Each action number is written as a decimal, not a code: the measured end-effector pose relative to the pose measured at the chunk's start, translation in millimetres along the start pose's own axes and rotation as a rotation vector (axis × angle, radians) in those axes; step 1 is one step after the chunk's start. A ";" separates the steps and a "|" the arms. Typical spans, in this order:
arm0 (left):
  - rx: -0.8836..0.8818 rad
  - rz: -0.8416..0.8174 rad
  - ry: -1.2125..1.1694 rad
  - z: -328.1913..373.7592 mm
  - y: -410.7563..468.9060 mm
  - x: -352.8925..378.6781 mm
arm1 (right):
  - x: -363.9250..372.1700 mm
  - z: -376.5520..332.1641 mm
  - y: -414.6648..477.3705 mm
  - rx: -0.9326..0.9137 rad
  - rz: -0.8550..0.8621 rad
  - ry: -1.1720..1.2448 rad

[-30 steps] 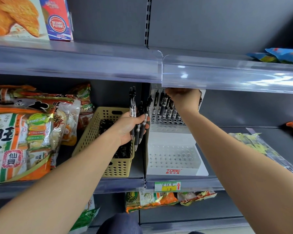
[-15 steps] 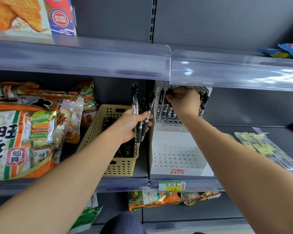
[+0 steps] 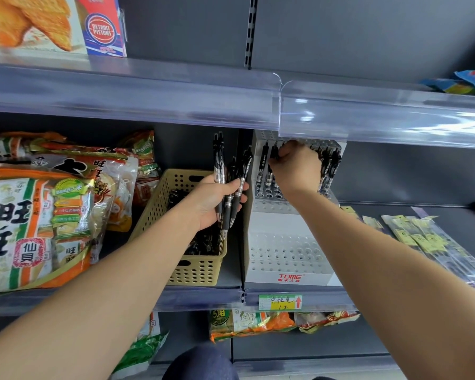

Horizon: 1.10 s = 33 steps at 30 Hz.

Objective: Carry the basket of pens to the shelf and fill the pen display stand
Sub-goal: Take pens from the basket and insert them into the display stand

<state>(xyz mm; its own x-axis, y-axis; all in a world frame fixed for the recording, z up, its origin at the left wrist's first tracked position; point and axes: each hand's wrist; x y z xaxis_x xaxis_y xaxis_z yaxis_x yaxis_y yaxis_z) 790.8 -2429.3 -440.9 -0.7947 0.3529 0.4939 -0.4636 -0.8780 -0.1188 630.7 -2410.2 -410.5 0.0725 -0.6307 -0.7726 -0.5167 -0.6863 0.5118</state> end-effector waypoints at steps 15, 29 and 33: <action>-0.009 0.014 0.008 2.1 -2.8 3.2 | 5.3 4.8 -9.0 0.046 -0.058 -0.046; 0.011 0.034 -0.056 -3.8 -8.2 15.4 | -6.9 -2.8 -37.9 0.127 -0.343 0.759; 0.037 0.026 -0.025 -4.0 -11.6 17.5 | -9.0 -1.2 -39.1 0.133 -0.395 0.790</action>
<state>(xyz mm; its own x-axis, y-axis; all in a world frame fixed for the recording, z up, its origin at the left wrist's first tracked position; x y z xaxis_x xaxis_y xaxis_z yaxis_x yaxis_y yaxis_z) 780.6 -2411.7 -434.3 -0.7958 0.3221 0.5128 -0.4278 -0.8983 -0.0997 651.3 -2378.1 -423.1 0.8071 -0.4567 -0.3741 -0.4212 -0.8895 0.1771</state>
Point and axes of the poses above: each hand's wrist, its own y-axis towards the middle knuckle, its own x-axis out of the palm, z = x × y, and after that the axes turned 14 degrees about -y, right-handed
